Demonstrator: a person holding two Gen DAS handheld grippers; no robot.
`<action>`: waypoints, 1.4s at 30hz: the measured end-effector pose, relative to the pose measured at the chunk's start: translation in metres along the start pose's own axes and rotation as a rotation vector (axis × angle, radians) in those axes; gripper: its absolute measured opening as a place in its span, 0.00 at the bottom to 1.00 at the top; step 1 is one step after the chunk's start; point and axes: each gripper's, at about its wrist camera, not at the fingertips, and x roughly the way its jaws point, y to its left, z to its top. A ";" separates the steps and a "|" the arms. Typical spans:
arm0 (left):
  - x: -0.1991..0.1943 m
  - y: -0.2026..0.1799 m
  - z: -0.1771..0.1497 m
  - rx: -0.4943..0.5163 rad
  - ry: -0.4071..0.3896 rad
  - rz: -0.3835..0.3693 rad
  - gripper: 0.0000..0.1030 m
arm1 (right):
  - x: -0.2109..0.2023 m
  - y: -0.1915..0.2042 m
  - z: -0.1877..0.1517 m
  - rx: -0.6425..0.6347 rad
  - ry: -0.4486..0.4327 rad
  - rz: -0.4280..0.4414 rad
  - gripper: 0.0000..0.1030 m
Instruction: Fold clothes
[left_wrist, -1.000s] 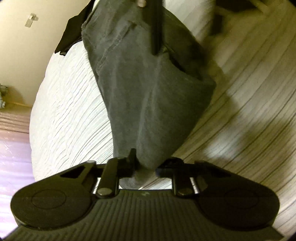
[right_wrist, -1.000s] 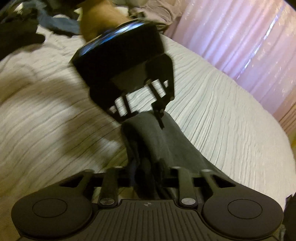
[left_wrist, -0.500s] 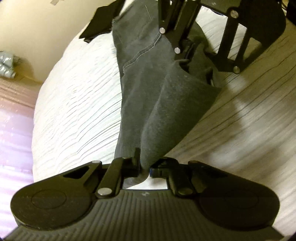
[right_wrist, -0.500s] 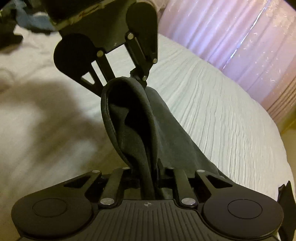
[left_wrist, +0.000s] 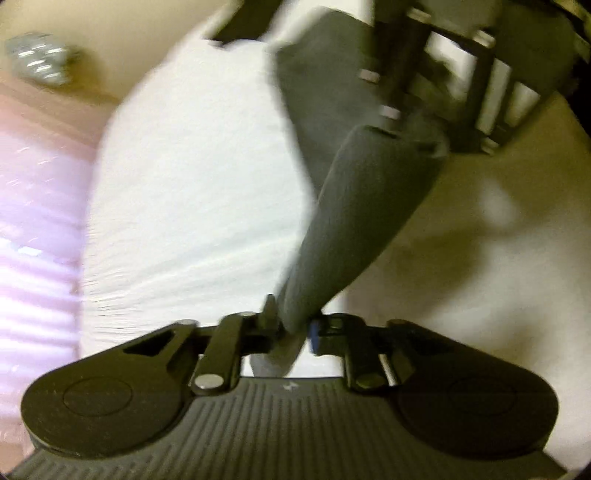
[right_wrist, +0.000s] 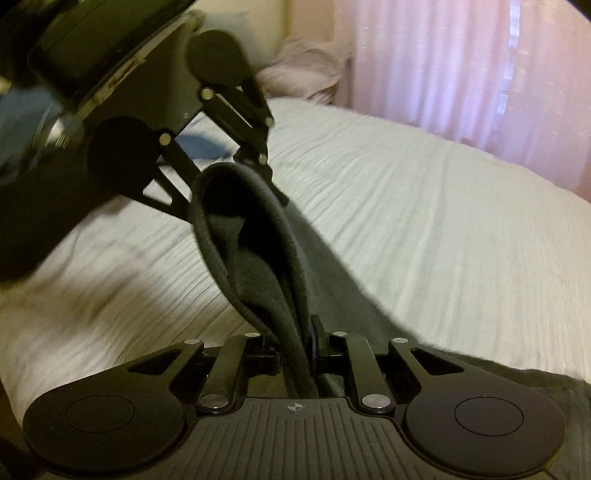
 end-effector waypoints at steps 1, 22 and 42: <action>-0.002 0.011 0.012 -0.029 -0.029 0.051 0.36 | -0.007 -0.014 0.004 0.037 -0.021 -0.004 0.11; 0.064 -0.013 0.155 -0.125 -0.117 -0.139 0.41 | -0.105 -0.316 -0.208 1.423 -0.213 -0.204 0.11; 0.124 -0.033 0.176 -0.148 -0.027 -0.263 0.41 | -0.109 -0.345 -0.255 1.548 -0.192 -0.175 0.08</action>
